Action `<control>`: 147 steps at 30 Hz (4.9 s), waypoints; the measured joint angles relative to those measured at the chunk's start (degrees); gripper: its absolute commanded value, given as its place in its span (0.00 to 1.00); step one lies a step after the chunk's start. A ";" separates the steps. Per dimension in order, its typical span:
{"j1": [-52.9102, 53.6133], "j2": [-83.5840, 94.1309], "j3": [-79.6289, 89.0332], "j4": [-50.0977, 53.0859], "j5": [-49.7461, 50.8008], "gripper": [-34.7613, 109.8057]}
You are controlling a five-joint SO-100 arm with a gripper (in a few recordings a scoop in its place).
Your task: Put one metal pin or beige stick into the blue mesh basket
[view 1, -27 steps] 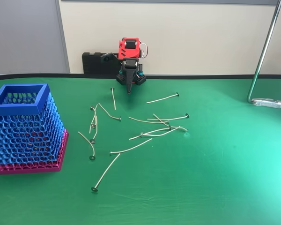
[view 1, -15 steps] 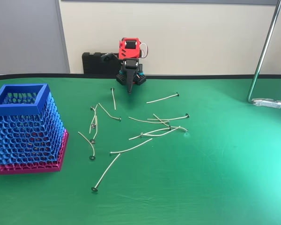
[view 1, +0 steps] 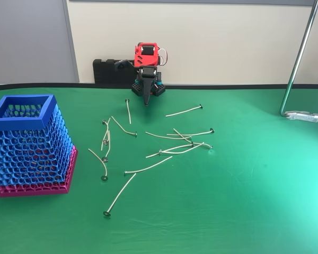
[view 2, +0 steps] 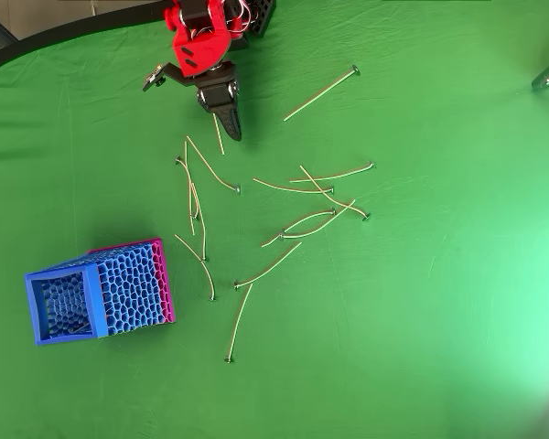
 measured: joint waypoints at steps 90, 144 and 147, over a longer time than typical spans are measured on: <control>4.13 -92.55 -74.18 19.34 -83.14 0.33; 7.56 -106.17 -73.56 6.42 -82.35 0.39; 7.12 -106.44 -73.39 5.45 -82.53 0.39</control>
